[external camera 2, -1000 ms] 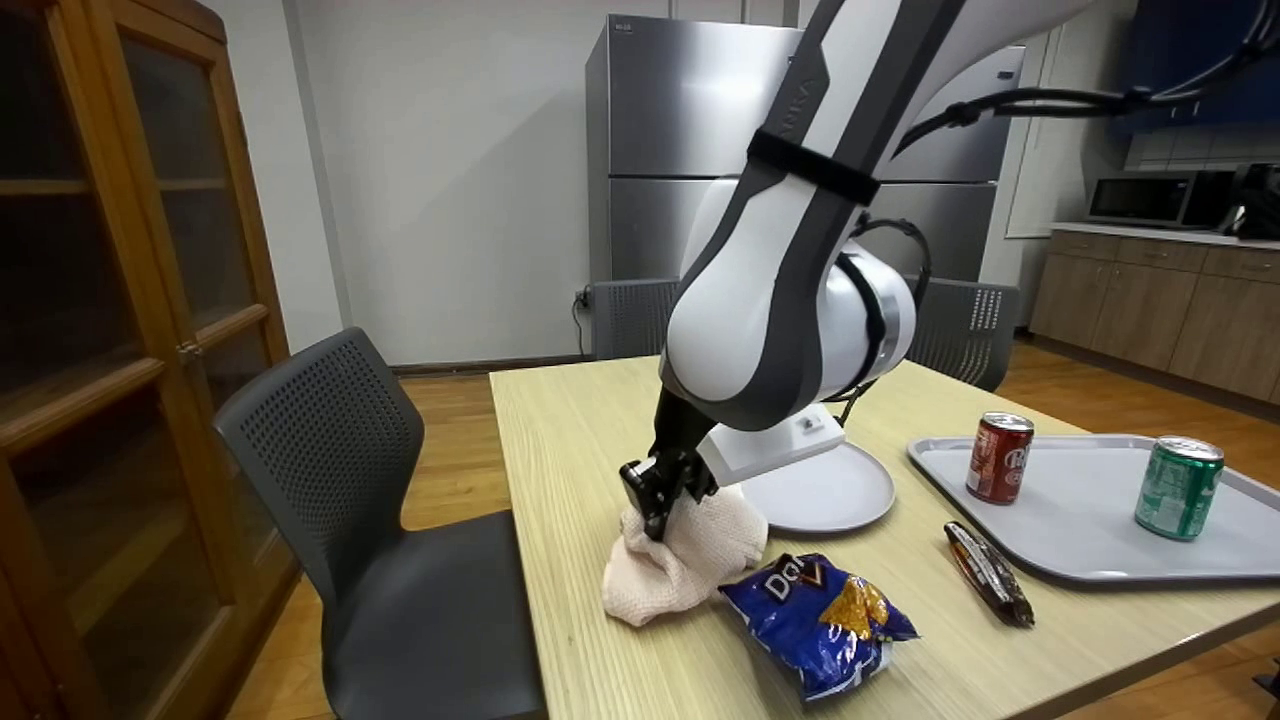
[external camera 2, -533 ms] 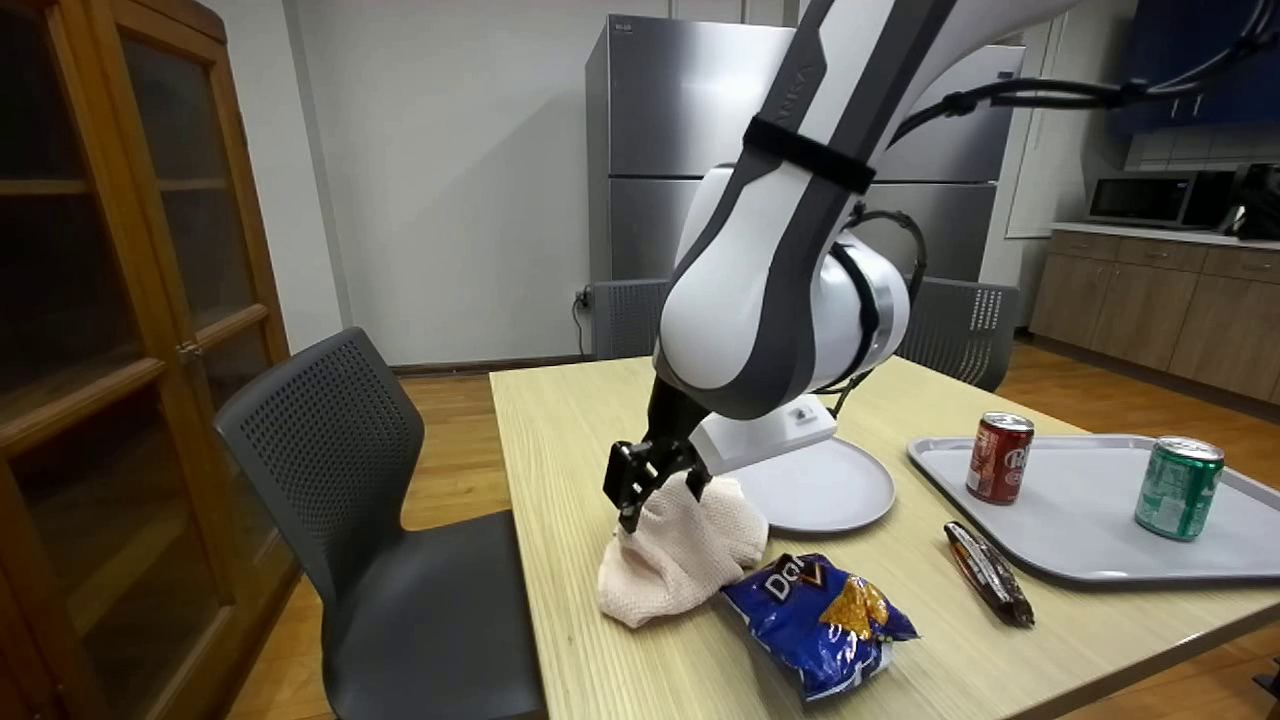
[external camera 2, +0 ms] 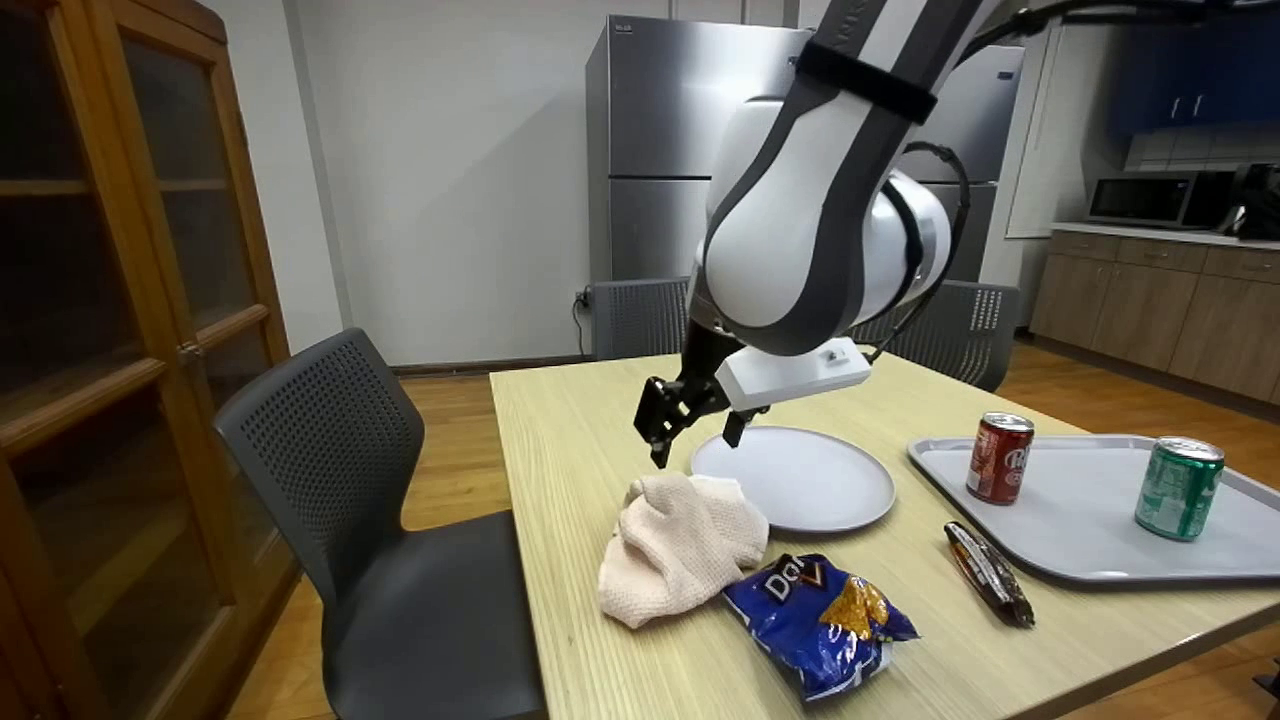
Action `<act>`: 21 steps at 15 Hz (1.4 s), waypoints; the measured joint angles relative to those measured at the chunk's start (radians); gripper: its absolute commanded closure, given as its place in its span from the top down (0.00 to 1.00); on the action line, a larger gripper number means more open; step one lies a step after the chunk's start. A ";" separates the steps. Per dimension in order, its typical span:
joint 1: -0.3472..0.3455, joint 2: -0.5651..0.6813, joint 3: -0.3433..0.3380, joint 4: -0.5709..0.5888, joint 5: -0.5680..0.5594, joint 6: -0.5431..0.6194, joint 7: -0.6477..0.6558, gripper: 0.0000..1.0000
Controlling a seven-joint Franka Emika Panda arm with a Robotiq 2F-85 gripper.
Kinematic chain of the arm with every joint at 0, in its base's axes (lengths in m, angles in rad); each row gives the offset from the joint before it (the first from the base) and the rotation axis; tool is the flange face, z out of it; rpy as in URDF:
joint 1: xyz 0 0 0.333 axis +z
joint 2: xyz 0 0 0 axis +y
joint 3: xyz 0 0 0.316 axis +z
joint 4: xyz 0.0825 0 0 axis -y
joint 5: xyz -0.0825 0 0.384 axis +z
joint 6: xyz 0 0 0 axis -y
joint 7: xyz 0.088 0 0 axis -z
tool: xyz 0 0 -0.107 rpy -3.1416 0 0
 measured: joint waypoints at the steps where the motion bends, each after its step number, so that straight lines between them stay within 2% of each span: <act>1: 0.023 -0.015 -0.040 -0.009 -0.026 -0.008 0.032 1.00; 8: 0.175 -0.083 -0.287 -0.060 -0.103 -0.045 0.177 1.00; 14: 0.231 -0.094 -0.423 -0.081 -0.104 -0.069 0.263 1.00; 17: 0.241 -0.094 -0.464 -0.085 -0.104 -0.077 0.273 1.00; 19: 0.237 -0.099 -0.460 -0.089 -0.101 -0.080 0.263 1.00; 21: 0.225 -0.109 -0.429 -0.095 -0.085 -0.090 0.226 1.00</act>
